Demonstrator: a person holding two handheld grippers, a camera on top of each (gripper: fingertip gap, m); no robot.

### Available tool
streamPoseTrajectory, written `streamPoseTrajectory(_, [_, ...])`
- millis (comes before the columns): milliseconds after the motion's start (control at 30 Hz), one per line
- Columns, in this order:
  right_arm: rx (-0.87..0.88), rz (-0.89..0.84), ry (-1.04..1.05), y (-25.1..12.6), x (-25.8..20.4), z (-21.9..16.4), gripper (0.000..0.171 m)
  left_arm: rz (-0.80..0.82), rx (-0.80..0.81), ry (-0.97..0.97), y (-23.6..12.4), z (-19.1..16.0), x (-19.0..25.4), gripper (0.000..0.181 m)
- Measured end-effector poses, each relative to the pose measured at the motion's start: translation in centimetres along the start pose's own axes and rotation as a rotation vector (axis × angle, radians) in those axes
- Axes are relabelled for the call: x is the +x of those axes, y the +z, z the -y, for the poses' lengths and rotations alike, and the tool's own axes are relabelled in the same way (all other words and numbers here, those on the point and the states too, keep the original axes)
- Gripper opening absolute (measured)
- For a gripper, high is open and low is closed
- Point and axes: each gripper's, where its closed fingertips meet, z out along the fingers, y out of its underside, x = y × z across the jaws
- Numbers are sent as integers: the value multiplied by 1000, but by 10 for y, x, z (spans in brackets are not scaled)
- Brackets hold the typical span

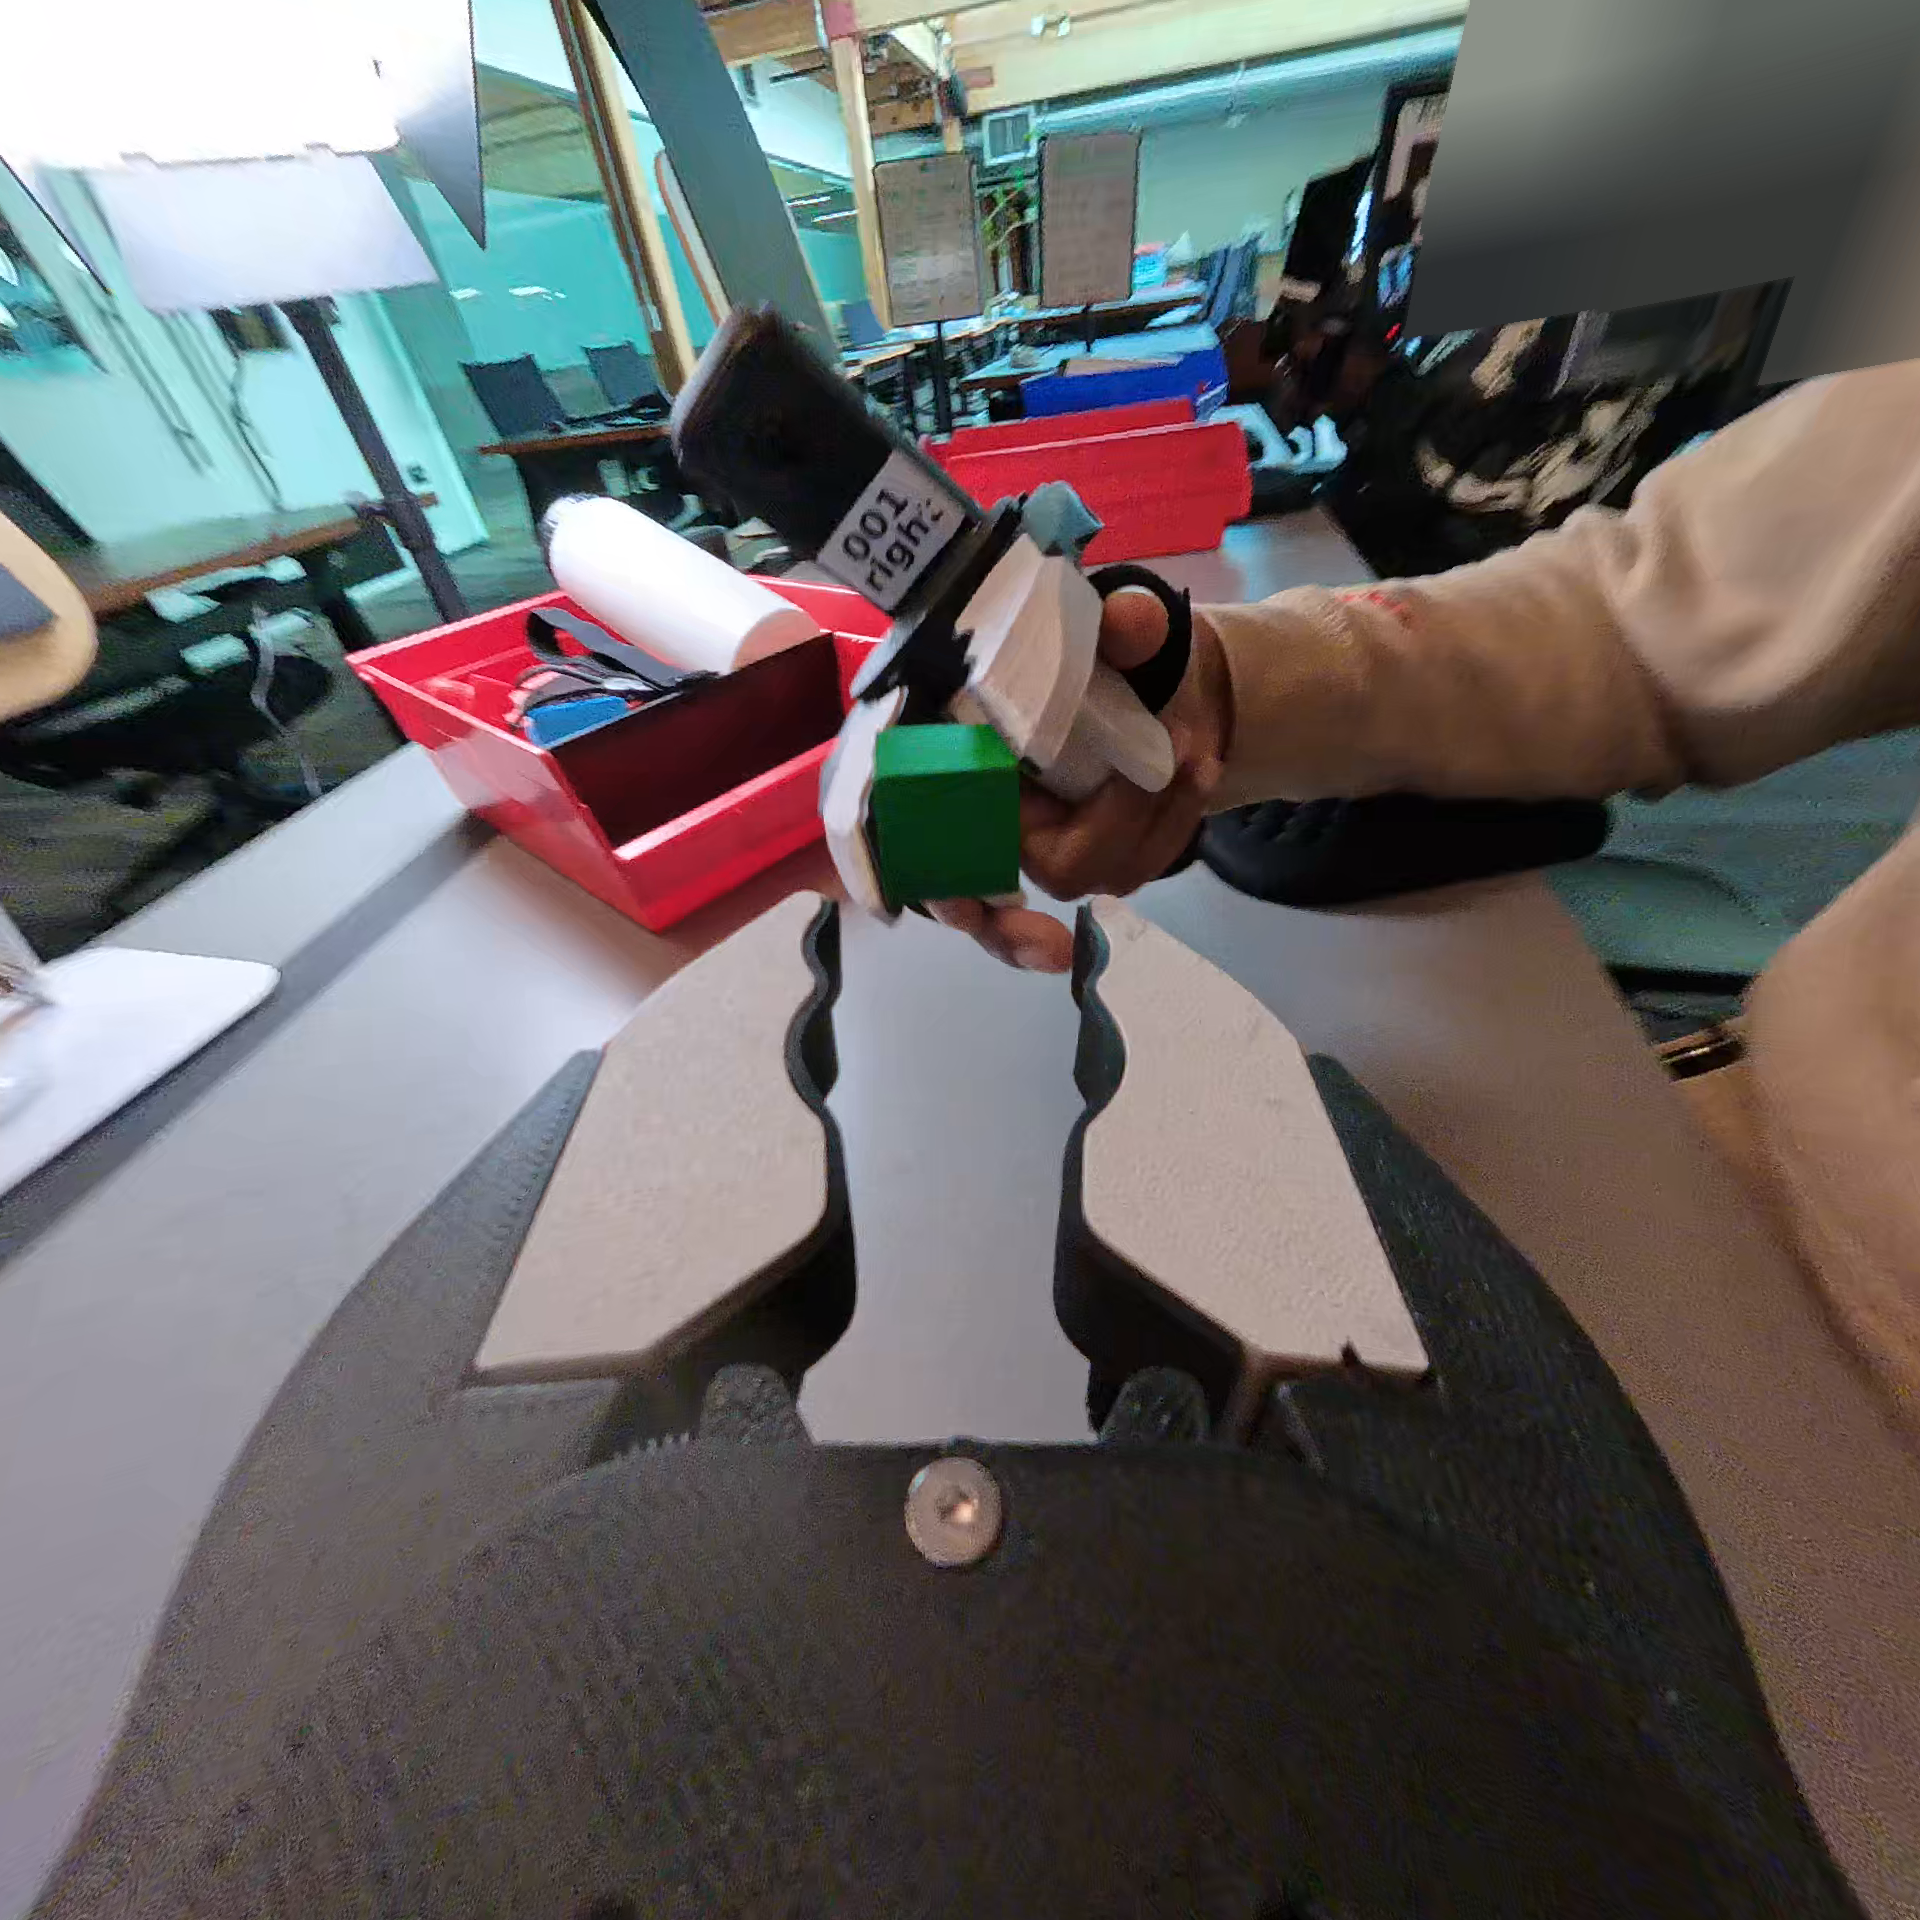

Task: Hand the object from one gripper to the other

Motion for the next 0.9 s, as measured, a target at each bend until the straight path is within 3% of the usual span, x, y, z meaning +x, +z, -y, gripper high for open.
streamPoseTrajectory(100, [-8, 71, 193, 13, 2, -11, 38, 44, -20, 97, 4, -2, 4, 30])
streamPoseTrajectory(200, [6, 49, 188, 16, 7, -13, 38, 49, -41, 30, 3, -5, -2, 28])
streamPoseTrajectory(267, [18, -59, 8, 10, 16, -6, 37, 36, -15, -120, 1, -3, -9, 28])
streamPoseTrajectory(400, [-8, -346, -582, -8, 22, 8, 48, -70, 46, -534, -5, -4, -22, 28])
streamPoseTrajectory(500, [-100, -481, -974, -2, 22, 0, 51, -175, 74, -773, -1, -8, -18, 27])
streamPoseTrajectory(567, [-188, -548, -1148, 7, 27, -11, 51, -232, 60, -861, 4, -12, -10, 27])
streamPoseTrajectory(667, [-219, -598, -1289, 9, 28, -14, 30, -258, 31, -847, 9, -16, -1, 27])
streamPoseTrajectory(767, [-134, -488, -1034, 3, 19, -6, 28, -216, 59, -666, 6, -7, -4, 40])
streamPoseTrajectory(900, [-58, -221, -459, -5, 7, -1, 28, -44, -17, -251, 2, -12, -8, 44])
